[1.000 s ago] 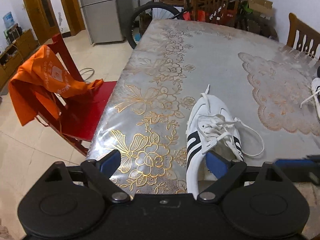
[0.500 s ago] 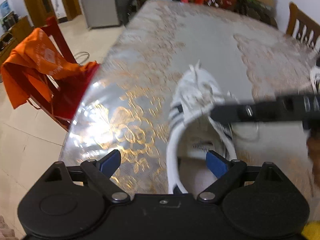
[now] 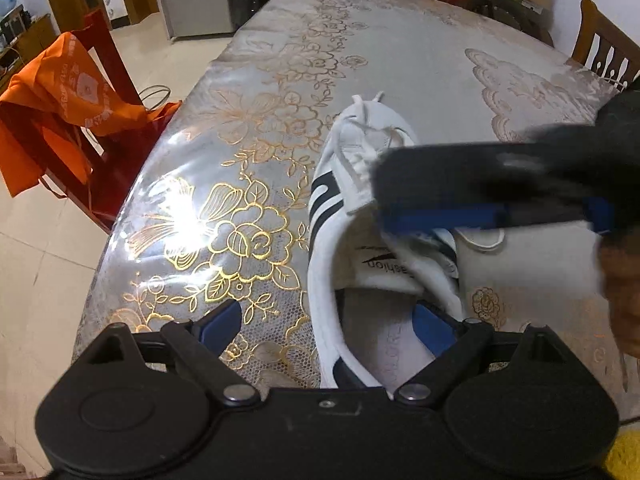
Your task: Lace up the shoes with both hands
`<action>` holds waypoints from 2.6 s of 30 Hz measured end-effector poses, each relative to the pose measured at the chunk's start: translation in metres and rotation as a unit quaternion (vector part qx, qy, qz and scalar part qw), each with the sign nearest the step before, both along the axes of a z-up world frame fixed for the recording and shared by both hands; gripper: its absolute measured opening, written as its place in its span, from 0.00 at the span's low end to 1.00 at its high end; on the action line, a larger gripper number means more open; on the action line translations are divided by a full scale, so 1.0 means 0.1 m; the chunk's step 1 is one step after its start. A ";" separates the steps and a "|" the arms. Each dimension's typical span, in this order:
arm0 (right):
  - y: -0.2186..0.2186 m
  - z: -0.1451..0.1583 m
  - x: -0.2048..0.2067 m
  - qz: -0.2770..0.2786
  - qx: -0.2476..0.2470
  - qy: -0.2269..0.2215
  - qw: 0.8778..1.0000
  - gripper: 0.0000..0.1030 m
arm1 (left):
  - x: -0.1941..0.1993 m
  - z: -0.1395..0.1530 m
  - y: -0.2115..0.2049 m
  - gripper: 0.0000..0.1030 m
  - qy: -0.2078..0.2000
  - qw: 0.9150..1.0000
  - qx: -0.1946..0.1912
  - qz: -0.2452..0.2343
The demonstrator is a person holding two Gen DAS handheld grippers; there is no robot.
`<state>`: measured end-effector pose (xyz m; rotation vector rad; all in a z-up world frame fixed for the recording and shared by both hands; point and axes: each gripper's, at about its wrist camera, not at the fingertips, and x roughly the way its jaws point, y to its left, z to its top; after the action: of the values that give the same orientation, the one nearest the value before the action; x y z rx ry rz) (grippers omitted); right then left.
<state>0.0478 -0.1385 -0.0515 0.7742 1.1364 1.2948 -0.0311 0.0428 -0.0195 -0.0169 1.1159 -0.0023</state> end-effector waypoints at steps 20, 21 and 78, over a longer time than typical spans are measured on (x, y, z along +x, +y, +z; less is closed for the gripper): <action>-0.18 0.52 -0.32 -0.075 -0.183 -0.183 0.963 0.10 | -0.08 0.03 0.03 0.90 -0.011 1.000 0.023 0.007; -0.17 0.52 -0.31 -0.073 -0.190 -0.184 0.962 0.10 | -0.08 0.03 0.03 0.90 -0.012 1.000 0.022 0.007; 0.16 0.39 -0.07 -0.075 -0.241 -0.228 0.940 0.29 | -0.08 -0.02 0.15 0.91 -0.014 0.999 -0.014 0.043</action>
<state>0.0412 -0.1222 -0.0128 0.1735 0.9354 0.9425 -0.0394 0.0579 -0.0212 -0.0902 1.0857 0.0588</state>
